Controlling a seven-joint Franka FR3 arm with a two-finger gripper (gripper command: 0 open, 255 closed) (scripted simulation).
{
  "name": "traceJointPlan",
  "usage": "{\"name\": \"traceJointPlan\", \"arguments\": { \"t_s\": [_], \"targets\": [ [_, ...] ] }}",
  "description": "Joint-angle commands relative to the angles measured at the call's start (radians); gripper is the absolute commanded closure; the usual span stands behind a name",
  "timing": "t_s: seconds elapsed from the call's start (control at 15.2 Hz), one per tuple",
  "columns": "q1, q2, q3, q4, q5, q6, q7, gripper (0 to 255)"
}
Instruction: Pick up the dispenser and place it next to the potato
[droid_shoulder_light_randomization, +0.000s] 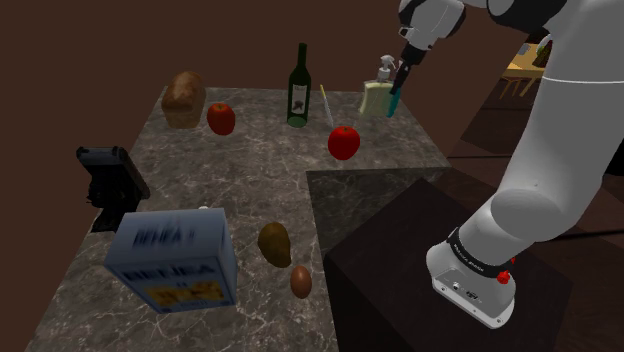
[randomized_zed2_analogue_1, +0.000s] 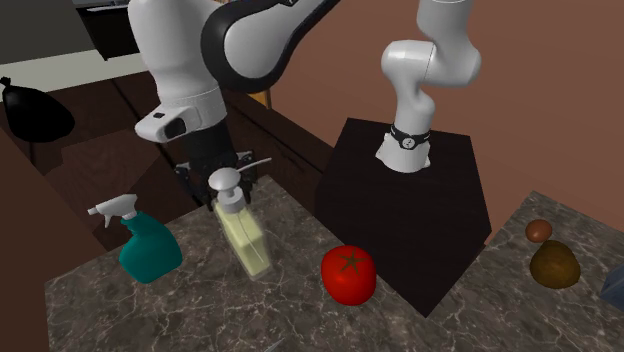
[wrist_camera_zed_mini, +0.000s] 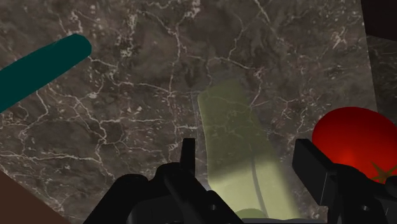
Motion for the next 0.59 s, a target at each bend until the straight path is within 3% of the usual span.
{"name": "traceJointPlan", "arguments": {
  "t_s": [0.0, 0.53],
  "targets": [
    [0.002, -0.011, -0.005, 0.012, -0.010, -0.019, 0.009, 255],
    [0.010, -0.055, -0.021, 0.064, -0.051, -0.102, 0.047, 255]
  ]
}}
